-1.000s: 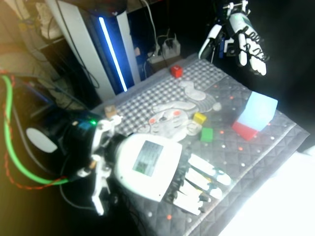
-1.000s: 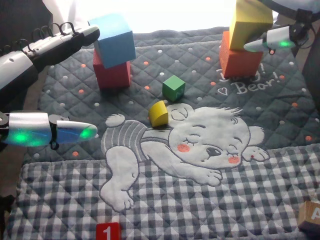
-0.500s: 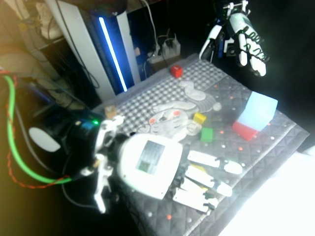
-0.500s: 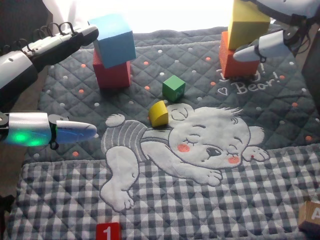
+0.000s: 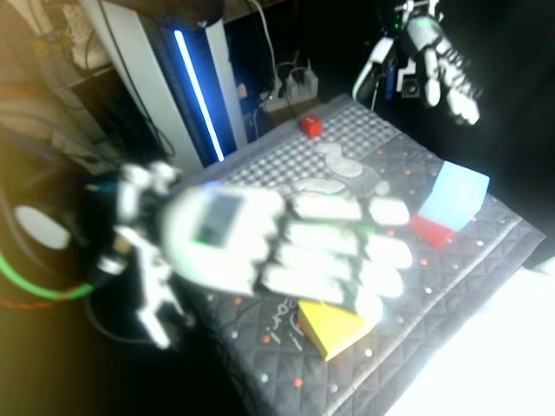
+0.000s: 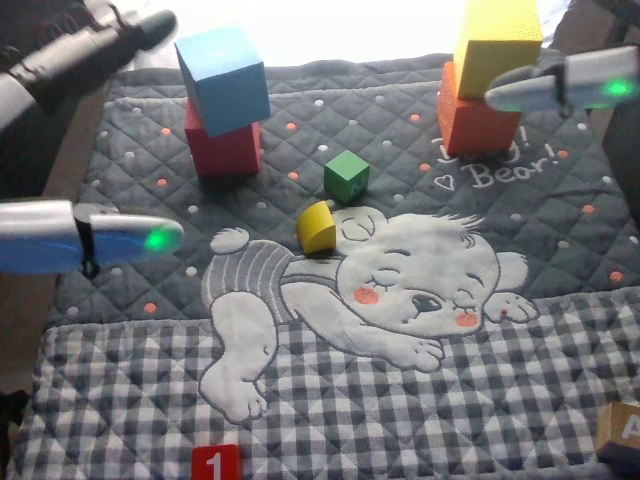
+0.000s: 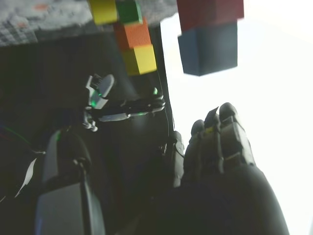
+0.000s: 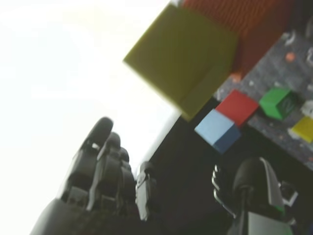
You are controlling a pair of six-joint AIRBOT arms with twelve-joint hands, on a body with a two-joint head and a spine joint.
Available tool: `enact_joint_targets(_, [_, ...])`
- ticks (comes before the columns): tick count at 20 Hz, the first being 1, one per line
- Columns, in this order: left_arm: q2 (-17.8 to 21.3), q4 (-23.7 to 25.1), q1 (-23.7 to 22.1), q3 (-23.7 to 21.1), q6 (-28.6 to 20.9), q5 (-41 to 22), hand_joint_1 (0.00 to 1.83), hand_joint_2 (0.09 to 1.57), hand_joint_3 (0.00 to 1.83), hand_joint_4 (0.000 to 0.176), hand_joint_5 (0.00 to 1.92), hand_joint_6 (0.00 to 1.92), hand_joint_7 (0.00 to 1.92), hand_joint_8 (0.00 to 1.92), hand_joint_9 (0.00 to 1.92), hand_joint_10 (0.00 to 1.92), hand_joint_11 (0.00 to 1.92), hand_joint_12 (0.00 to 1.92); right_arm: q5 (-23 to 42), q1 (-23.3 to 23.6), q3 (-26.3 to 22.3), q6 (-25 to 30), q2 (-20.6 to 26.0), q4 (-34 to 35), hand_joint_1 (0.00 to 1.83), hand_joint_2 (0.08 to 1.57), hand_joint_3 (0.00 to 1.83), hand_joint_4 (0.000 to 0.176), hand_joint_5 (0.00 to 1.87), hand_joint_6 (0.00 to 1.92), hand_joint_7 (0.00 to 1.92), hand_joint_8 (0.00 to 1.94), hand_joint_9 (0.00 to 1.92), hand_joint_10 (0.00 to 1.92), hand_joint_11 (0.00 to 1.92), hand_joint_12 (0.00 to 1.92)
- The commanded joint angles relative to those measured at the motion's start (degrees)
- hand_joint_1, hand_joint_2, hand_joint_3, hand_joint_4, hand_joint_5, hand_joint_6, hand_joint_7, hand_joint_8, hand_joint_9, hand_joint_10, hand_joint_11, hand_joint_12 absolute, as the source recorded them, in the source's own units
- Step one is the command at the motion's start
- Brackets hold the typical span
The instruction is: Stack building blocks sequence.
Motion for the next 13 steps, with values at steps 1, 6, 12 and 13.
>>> enact_joint_targets(1, [0.49,-0.90,-0.12,-0.44,0.42,-10.05,0.74,0.86,0.00,0.125,0.08,0.00,0.00,0.00,0.00,0.00,0.00,0.00,12.06,-1.10,-1.32,0.07,1.40,2.79,0.72,0.86,0.00,0.176,0.00,0.00,0.00,0.00,0.01,0.00,0.00,0.50])
enact_joint_targets(6, [0.79,-3.58,3.35,-2.70,1.52,-18.48,0.79,0.85,0.00,0.165,0.00,0.00,0.00,0.00,0.00,0.00,0.00,0.00,34.14,-17.81,-10.13,0.06,6.32,12.59,0.82,0.93,0.00,0.116,0.00,0.00,0.00,0.00,0.04,0.00,0.00,0.81])
enact_joint_targets(12, [0.09,-5.66,5.88,-4.21,1.36,-25.56,0.47,0.99,0.01,0.066,0.00,0.00,0.00,0.00,0.00,0.00,0.00,0.67,50.44,-35.20,-17.79,0.06,8.15,19.18,1.06,0.99,0.02,0.153,0.00,0.00,0.01,0.00,0.00,0.00,0.00,0.00])
enact_joint_targets(13, [0.06,-6.66,6.57,-4.15,0.60,-28.06,0.39,0.98,0.00,0.039,0.00,0.00,0.01,0.00,0.02,0.00,0.00,0.70,50.44,-35.27,-18.30,0.06,8.52,19.39,0.83,1.04,0.03,0.137,0.02,0.01,0.00,0.00,0.00,0.00,0.02,0.01])
